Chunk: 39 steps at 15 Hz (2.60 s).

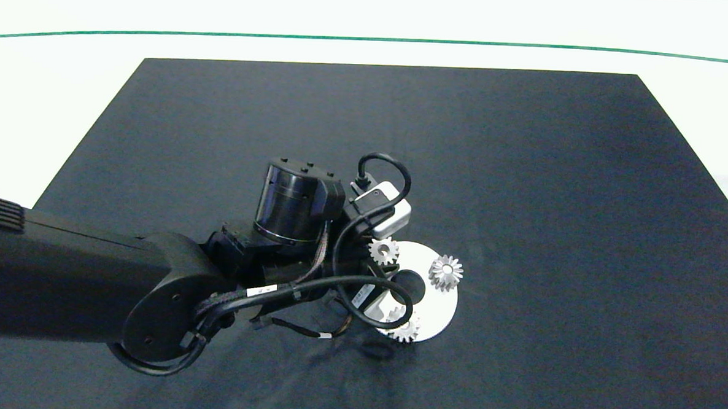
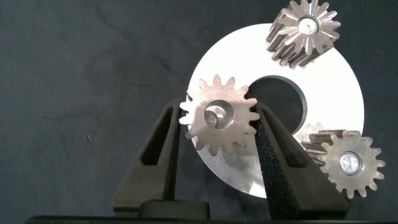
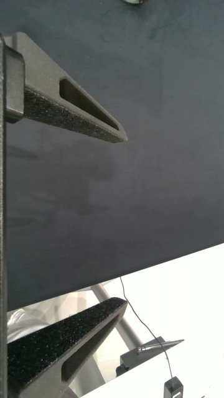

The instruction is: Install three planetary gears onto the carrier pins

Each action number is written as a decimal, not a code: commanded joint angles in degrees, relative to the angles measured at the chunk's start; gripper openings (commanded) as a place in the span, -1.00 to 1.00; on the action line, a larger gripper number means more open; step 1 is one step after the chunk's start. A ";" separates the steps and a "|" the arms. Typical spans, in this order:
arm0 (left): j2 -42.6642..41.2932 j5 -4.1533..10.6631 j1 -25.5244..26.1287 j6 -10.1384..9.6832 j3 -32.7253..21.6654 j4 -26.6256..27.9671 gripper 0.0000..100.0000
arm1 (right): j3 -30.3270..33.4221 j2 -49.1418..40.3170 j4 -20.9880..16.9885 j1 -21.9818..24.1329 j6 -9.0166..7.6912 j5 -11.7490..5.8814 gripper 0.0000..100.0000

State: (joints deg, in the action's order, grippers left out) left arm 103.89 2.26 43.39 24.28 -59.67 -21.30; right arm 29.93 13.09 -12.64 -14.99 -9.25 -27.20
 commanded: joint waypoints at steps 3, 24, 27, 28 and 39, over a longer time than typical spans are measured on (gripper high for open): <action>0.09 0.12 0.03 -0.11 -0.27 -0.15 -0.74 | 0.13 0.09 -0.01 -0.03 -0.06 -0.14 1.00; 0.70 0.03 -0.85 -0.11 0.08 -0.41 -0.74 | 0.31 0.09 -0.01 -0.03 -0.06 -0.14 1.00; 0.53 0.03 -0.85 -0.11 0.08 -0.41 -0.74 | 0.31 0.18 -0.01 -0.03 -0.06 -0.14 1.00; 0.53 0.03 -0.85 -0.11 0.17 -0.41 -0.74 | 0.31 0.18 -0.01 -0.03 -0.06 -0.14 1.00; 0.44 0.03 -0.85 -0.99 0.87 -0.68 1.00 | 0.66 0.44 -0.01 -0.03 -0.06 -0.14 1.00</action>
State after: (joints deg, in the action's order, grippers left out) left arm 104.41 2.21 42.61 23.17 -58.82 -21.86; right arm 30.56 13.36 -12.59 -14.99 -9.25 -27.22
